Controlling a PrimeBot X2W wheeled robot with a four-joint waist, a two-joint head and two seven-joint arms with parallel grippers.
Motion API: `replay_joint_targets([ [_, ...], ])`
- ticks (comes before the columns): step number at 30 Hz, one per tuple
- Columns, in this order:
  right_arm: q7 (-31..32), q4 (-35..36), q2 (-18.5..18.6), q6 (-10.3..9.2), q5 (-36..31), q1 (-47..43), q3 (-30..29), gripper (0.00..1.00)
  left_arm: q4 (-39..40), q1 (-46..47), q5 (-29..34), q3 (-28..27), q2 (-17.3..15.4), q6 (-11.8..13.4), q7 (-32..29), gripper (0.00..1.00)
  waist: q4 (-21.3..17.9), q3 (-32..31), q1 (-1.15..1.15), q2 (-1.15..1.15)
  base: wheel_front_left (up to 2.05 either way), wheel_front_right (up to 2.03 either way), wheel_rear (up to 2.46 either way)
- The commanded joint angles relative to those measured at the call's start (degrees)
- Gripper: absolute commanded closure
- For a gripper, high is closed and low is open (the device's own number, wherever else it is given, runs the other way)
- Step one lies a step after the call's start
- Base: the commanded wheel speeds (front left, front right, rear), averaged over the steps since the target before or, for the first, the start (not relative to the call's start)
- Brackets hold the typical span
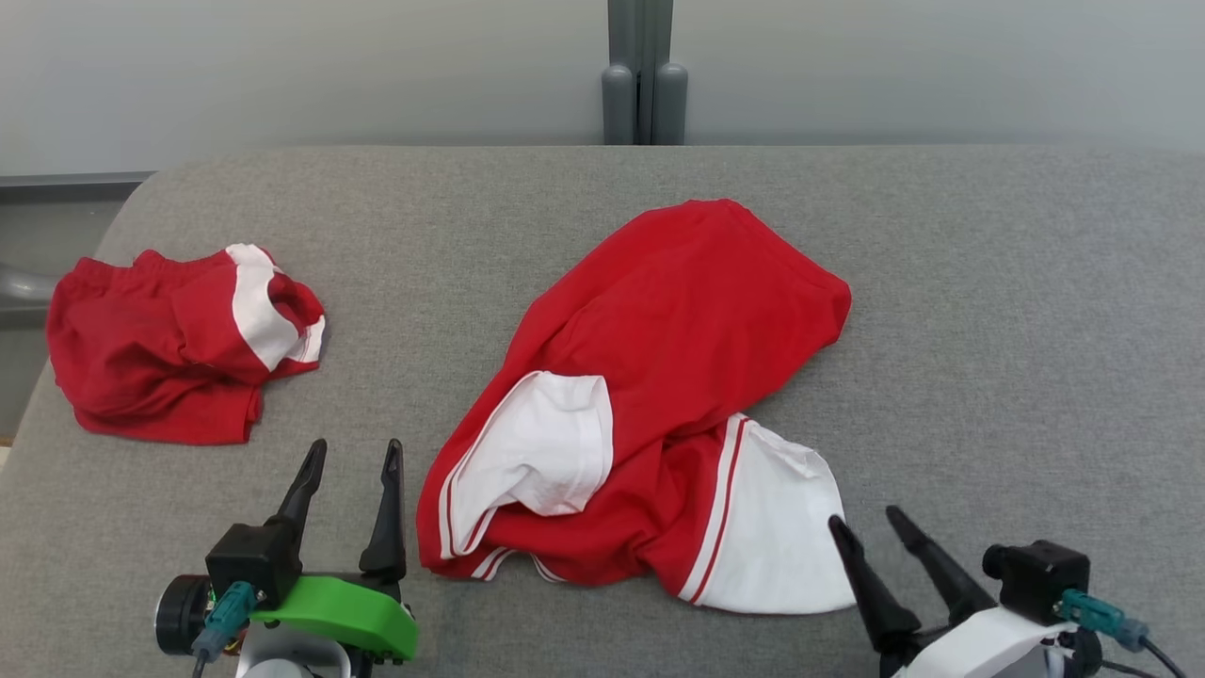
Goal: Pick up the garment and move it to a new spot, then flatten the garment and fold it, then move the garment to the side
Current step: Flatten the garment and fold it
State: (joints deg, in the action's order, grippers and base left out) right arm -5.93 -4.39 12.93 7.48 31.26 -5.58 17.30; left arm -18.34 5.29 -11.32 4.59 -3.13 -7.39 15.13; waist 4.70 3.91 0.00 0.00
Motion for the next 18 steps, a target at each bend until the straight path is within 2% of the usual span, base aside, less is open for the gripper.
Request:
replay_joint_targets([
  [1,-1.2,0.7,-0.5,0.02,-1.6,1.1,-1.2,0.0,0.0,-0.1,-0.1,-0.1,-0.6,-0.1,0.0,0.0,-0.2,-0.2,0.0,0.0,0.0,0.0,0.0],
  [6,-5.3,2.5,-1.9,0.01,-5.2,3.2,-4.5,0.0,-0.2,-0.7,0.1,-0.1,-0.9,-0.1,0.0,0.0,-0.5,-1.0,0.0,0.0,0.0,0.0,0.0],
  [18,-8.9,0.4,-6.1,0.01,-12.4,4.5,-10.3,0.0,-0.9,-2.0,0.4,1.9,-1.3,-0.1,0.0,0.0,-0.6,-1.5,0.0,0.0,0.0,0.0,0.0],
])
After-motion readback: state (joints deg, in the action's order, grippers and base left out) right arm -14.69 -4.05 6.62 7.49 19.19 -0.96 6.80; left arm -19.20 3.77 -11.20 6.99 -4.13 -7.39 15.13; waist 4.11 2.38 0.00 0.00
